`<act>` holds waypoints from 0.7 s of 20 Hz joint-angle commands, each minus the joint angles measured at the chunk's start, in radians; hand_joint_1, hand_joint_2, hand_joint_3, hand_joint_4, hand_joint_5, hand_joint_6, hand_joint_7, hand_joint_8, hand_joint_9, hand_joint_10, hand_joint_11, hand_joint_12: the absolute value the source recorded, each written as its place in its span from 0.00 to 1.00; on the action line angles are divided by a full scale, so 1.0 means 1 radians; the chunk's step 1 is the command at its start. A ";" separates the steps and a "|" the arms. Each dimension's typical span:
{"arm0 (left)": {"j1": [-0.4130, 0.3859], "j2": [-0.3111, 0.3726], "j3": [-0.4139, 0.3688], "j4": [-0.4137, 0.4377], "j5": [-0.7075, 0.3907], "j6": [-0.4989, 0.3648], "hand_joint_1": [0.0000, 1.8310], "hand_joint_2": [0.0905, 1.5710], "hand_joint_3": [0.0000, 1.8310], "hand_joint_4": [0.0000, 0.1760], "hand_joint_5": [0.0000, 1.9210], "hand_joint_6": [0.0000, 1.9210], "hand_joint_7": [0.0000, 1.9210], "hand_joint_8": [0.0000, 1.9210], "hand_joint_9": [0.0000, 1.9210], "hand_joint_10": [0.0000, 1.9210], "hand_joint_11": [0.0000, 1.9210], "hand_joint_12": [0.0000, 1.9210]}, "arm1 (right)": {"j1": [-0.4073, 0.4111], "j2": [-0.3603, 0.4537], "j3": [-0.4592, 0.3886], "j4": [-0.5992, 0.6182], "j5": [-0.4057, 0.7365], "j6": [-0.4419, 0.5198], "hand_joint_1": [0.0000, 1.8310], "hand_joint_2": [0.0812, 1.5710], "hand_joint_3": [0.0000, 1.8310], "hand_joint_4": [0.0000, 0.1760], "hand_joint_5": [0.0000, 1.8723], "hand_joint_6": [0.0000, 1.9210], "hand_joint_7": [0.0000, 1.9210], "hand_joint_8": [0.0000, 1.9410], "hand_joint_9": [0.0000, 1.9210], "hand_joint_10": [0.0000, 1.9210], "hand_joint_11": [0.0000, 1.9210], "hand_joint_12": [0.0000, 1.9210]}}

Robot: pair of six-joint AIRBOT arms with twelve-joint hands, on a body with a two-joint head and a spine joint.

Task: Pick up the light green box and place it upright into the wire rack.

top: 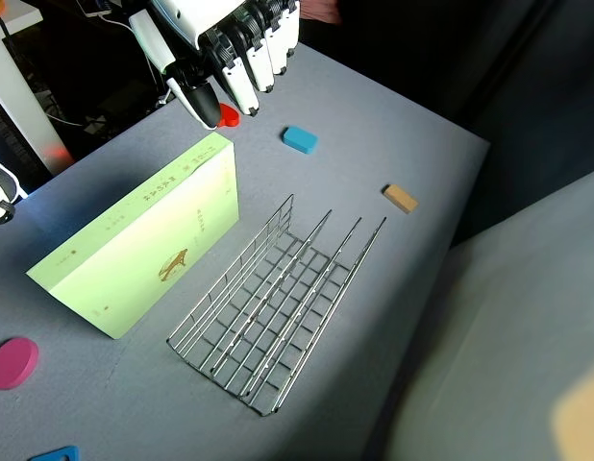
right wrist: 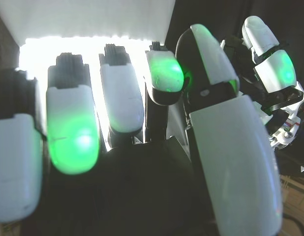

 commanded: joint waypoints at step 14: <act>0.018 0.076 0.006 0.113 -0.026 0.032 0.15 0.71 0.00 0.36 0.20 0.00 0.17 0.00 0.15 0.00 0.00 0.38 | -0.042 -0.073 0.006 -0.164 0.022 0.055 0.19 0.63 0.00 0.28 0.11 0.00 0.11 0.00 0.08 0.00 0.00 0.34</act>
